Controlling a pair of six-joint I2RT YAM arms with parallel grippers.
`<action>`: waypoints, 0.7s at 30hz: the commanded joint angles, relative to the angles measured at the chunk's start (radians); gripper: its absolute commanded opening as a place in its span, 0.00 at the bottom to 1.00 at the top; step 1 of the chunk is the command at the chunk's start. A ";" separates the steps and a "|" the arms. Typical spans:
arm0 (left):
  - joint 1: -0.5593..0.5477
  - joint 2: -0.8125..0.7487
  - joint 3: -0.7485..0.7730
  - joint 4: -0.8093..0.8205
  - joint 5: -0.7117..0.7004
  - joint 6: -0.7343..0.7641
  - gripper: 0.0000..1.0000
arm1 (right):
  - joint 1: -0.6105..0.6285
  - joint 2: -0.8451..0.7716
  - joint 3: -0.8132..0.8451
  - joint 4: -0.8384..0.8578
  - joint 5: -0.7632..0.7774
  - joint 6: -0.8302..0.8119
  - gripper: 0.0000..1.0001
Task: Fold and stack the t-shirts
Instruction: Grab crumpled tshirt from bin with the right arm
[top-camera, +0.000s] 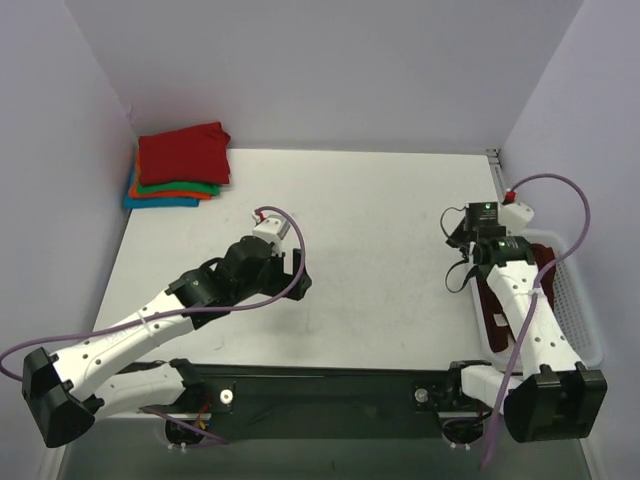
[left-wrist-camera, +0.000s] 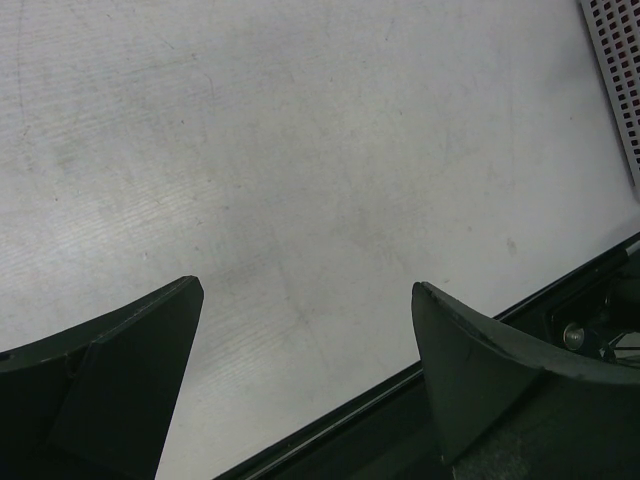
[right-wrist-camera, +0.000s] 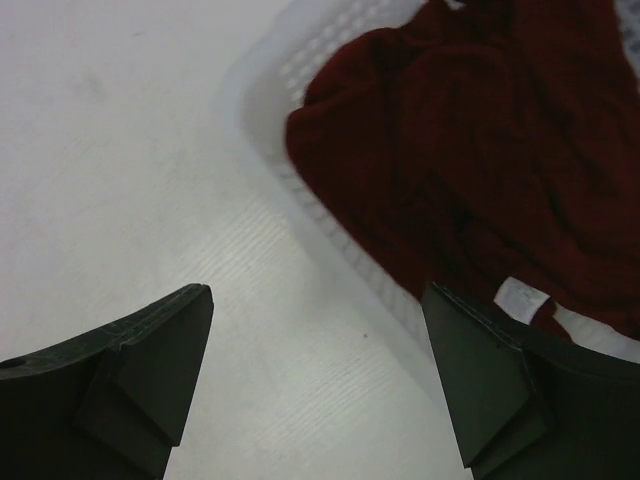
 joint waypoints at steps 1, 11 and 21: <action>0.009 -0.039 0.057 -0.017 0.023 0.010 0.97 | -0.170 0.040 0.026 -0.041 -0.032 -0.015 0.90; 0.018 -0.054 0.066 -0.029 0.085 0.030 0.97 | -0.526 0.263 -0.092 0.139 -0.187 0.014 0.88; 0.038 -0.022 0.079 -0.023 0.102 0.054 0.97 | -0.589 0.428 -0.196 0.267 -0.264 0.035 0.75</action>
